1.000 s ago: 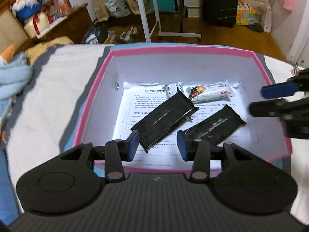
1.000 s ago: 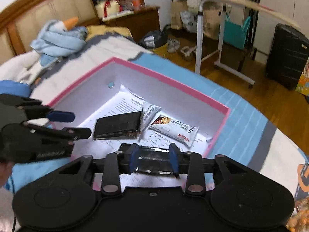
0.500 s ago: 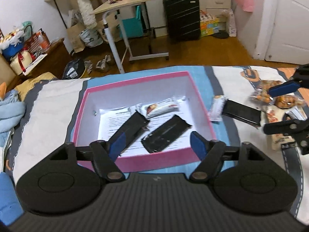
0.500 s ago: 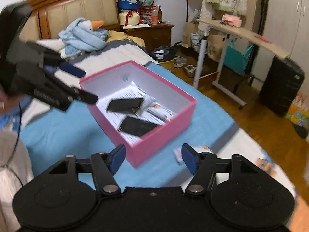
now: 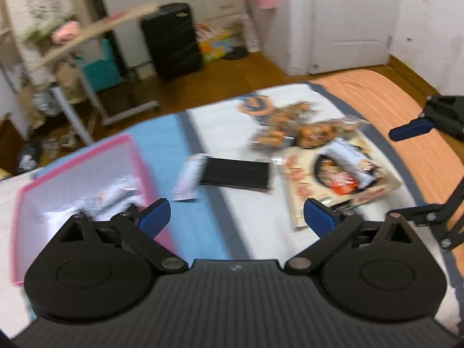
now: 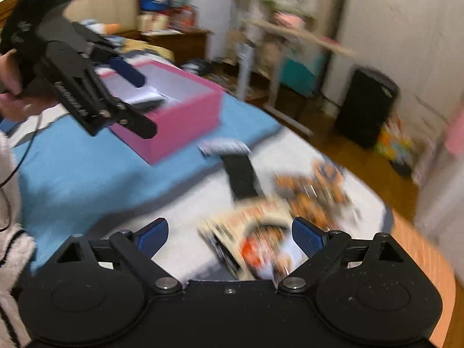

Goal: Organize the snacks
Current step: 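Move the right tool to a white snack bar and grasp it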

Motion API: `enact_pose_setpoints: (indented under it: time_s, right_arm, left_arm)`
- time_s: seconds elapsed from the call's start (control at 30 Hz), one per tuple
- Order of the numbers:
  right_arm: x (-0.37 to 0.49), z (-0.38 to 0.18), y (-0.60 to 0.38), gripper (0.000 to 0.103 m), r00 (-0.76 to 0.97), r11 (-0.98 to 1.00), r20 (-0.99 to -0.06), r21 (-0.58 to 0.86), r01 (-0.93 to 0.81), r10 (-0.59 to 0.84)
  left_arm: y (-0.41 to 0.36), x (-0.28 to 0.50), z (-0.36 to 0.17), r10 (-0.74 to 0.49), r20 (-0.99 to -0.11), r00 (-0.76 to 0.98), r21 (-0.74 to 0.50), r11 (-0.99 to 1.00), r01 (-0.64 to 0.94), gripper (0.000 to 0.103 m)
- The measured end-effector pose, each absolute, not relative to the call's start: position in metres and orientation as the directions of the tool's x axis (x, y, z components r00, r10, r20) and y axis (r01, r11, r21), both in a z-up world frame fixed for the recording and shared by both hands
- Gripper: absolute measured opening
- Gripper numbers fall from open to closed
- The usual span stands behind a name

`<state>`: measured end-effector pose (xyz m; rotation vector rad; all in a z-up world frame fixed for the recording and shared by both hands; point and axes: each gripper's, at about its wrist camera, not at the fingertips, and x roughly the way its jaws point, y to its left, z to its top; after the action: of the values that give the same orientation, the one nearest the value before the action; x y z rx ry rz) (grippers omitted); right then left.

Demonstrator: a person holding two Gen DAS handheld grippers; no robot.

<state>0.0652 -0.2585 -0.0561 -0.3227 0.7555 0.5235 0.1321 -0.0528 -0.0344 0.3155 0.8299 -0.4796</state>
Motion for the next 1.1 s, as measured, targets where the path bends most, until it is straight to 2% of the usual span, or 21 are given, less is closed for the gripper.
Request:
enact_pose_setpoints:
  time_s: [0.2, 0.3, 0.43, 0.57, 0.67, 0.73, 0.83, 0.9, 0.97, 1.03, 1.1]
  right_arm:
    - [0.061, -0.094, -0.298, 0.094, 0.612, 0.888, -0.753, -0.084, -0.451, 0.239]
    - [0.066, -0.100, -0.314, 0.094, 0.607, 0.904, -0.745, -0.013, -0.428, 0.277]
    - [0.081, -0.103, -0.323, 0.094, 0.597, 0.911, -0.727, 0.093, -0.403, 0.338]
    - [0.096, -0.108, -0.317, 0.087, 0.584, 0.903, -0.723, 0.130, -0.409, 0.369]
    - [0.111, -0.113, -0.309, 0.079, 0.575, 0.905, -0.728, 0.149, -0.399, 0.374]
    - [0.119, -0.115, -0.307, 0.077, 0.573, 0.911, -0.735, 0.149, -0.386, 0.363]
    - [0.131, -0.119, -0.303, 0.075, 0.571, 0.921, -0.749, 0.134, -0.365, 0.336]
    - [0.138, -0.123, -0.301, 0.073, 0.561, 0.930, -0.767, 0.123, -0.348, 0.311]
    - [0.142, -0.126, -0.301, 0.072, 0.547, 0.936, -0.784, 0.120, -0.330, 0.293]
    - [0.146, -0.129, -0.300, 0.070, 0.529, 0.943, -0.804, 0.114, -0.313, 0.273]
    - [0.146, -0.131, -0.300, 0.065, 0.518, 0.945, -0.812, 0.117, -0.304, 0.267]
  left_arm:
    - [-0.095, 0.152, -0.082, -0.375, -0.812, 0.446, -0.096, 0.841, 0.532, 0.100]
    - [-0.101, 0.164, -0.101, -0.406, -0.823, 0.397, -0.176, 0.847, 0.502, 0.099]
    - [-0.095, 0.173, -0.109, -0.382, -0.816, 0.434, -0.165, 0.873, 0.459, 0.097]
    - [-0.067, 0.191, -0.102, -0.348, -0.783, 0.516, -0.166, 0.916, 0.367, 0.097]
    - [-0.051, 0.211, -0.101, -0.261, -0.769, 0.584, -0.105, 0.952, 0.287, 0.096]
    - [-0.049, 0.226, -0.103, -0.206, -0.771, 0.602, -0.037, 0.959, 0.281, 0.092]
    - [-0.049, 0.253, -0.112, -0.175, -0.793, 0.583, 0.011, 0.954, 0.301, 0.088]
    - [-0.055, 0.274, -0.124, -0.147, -0.829, 0.539, 0.050, 0.941, 0.334, 0.078]
    - [-0.062, 0.287, -0.135, -0.109, -0.855, 0.507, 0.104, 0.922, 0.374, 0.075]
    - [-0.072, 0.298, -0.144, -0.063, -0.864, 0.500, 0.173, 0.894, 0.412, 0.074]
    - [-0.075, 0.307, -0.151, -0.044, -0.873, 0.485, 0.193, 0.884, 0.427, 0.074]
